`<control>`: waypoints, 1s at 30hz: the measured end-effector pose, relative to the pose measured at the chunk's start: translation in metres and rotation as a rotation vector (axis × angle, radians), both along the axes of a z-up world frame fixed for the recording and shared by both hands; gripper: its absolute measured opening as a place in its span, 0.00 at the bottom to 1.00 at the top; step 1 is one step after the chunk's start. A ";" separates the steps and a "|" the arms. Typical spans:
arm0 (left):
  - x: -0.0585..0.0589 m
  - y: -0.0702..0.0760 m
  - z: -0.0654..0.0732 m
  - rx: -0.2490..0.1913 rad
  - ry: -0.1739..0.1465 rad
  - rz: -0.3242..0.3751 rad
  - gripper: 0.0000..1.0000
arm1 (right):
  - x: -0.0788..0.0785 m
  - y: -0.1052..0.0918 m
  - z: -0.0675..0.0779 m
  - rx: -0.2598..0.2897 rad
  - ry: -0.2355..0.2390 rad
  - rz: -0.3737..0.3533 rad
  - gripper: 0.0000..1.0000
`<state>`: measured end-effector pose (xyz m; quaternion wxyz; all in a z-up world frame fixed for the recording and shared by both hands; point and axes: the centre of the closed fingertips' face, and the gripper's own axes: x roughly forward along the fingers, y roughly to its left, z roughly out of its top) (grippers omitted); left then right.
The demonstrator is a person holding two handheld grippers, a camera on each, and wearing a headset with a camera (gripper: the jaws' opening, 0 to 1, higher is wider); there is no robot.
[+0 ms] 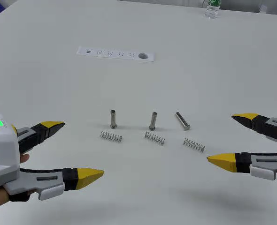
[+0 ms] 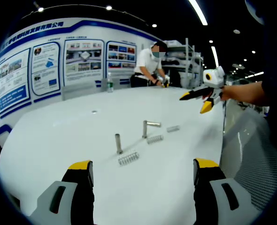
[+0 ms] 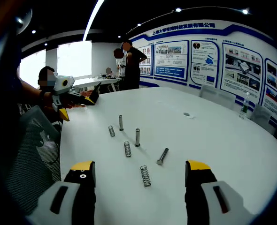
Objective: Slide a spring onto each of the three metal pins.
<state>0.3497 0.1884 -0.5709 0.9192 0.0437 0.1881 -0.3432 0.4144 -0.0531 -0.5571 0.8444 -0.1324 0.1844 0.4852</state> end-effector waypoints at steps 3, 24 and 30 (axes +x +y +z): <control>0.000 0.000 0.001 -0.002 -0.002 0.001 0.89 | 0.007 0.001 0.004 -0.002 -0.002 -0.006 0.78; -0.002 -0.005 0.006 -0.002 -0.013 -0.008 0.89 | 0.081 0.040 -0.004 -0.200 0.031 -0.037 0.56; -0.002 -0.005 0.006 0.001 -0.014 -0.009 0.89 | 0.098 0.047 -0.020 -0.273 0.069 -0.061 0.47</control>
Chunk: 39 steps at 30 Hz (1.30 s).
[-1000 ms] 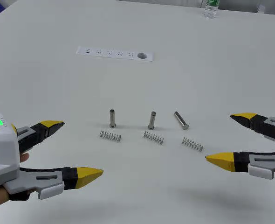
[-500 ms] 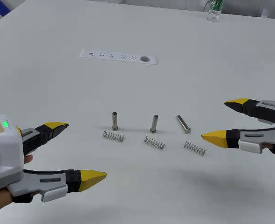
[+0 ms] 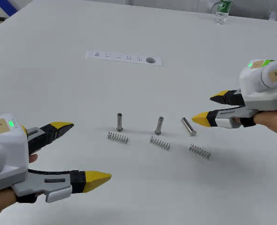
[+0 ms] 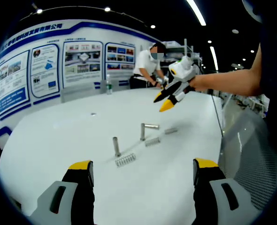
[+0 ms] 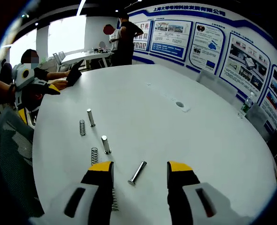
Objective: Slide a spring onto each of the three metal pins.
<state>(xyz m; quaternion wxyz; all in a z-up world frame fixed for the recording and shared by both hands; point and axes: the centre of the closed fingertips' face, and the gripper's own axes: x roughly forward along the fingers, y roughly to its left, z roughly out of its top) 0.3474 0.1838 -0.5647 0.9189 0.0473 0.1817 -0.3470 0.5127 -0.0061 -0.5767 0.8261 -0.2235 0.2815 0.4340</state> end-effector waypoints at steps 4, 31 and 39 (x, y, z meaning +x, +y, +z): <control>0.001 0.000 0.000 0.002 0.001 0.000 0.88 | 0.008 0.005 -0.011 -0.041 0.034 -0.024 0.38; 0.001 0.007 -0.002 -0.004 0.007 0.016 0.87 | 0.025 0.012 -0.078 -0.225 0.242 -0.171 0.16; 0.001 0.008 -0.002 -0.007 0.007 0.020 0.87 | 0.025 0.013 -0.089 -0.248 0.279 -0.186 0.14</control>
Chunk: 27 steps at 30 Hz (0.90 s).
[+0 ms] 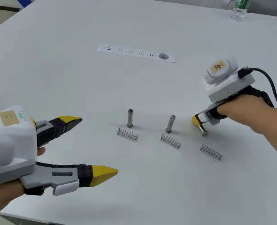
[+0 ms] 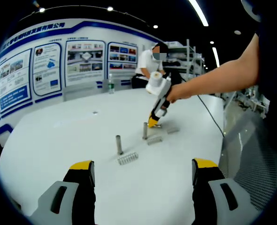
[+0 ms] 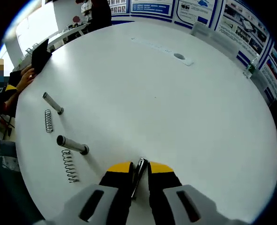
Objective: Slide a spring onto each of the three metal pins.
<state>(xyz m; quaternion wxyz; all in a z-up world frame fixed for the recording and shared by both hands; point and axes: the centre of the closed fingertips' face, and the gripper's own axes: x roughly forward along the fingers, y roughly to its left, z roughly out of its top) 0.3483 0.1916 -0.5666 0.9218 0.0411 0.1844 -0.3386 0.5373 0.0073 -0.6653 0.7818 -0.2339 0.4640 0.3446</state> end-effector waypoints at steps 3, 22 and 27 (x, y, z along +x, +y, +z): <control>0.000 0.001 0.000 0.000 0.000 0.001 0.87 | 0.000 0.000 0.001 -0.003 0.006 -0.002 0.13; -0.001 0.000 0.004 -0.003 -0.008 0.001 0.86 | -0.006 -0.003 0.005 -0.006 0.028 -0.061 0.09; 0.000 -0.001 0.005 0.000 -0.008 -0.002 0.85 | -0.014 -0.005 0.019 0.031 0.008 -0.061 0.09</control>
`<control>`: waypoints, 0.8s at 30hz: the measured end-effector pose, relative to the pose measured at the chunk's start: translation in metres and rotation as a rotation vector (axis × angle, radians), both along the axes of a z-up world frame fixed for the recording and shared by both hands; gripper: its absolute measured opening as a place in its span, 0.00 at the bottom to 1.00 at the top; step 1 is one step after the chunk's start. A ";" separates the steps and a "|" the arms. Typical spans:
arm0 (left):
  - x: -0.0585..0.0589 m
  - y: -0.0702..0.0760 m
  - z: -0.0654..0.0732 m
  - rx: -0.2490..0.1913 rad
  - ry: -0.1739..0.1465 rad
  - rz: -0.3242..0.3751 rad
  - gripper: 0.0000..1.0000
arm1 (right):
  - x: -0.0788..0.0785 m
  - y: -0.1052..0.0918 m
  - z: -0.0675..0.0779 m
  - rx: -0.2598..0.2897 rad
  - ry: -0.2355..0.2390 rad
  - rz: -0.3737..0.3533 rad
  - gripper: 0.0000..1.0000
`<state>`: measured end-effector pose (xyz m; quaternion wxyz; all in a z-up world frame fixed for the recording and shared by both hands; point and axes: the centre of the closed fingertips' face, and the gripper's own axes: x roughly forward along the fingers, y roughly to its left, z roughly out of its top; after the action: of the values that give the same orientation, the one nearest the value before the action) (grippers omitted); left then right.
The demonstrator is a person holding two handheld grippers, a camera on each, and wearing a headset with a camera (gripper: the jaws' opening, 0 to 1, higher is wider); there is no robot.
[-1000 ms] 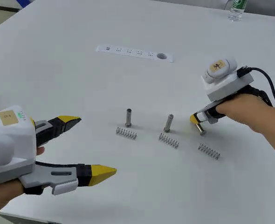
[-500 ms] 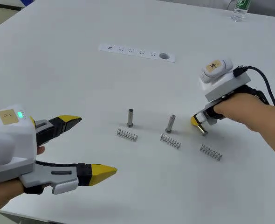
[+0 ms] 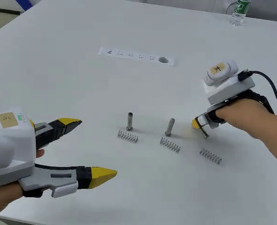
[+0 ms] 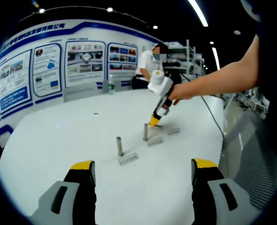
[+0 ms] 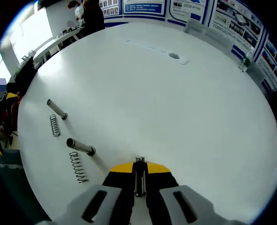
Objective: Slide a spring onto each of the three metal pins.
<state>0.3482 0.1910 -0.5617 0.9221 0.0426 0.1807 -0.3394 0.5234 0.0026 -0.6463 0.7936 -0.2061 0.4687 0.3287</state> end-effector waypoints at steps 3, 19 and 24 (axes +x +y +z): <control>0.000 -0.003 0.002 0.001 -0.005 -0.008 0.85 | -0.005 -0.001 0.008 0.029 -0.024 -0.004 0.09; -0.001 -0.008 0.007 0.008 -0.019 -0.028 0.85 | -0.024 -0.016 0.022 0.104 -0.093 -0.041 0.09; -0.001 -0.009 0.007 0.009 -0.019 -0.030 0.85 | -0.028 -0.019 0.022 0.118 -0.105 -0.046 0.09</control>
<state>0.3468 0.1819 -0.5545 0.9184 0.0527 0.1726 -0.3520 0.4954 -0.0160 -0.6242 0.8351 -0.1652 0.4110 0.3261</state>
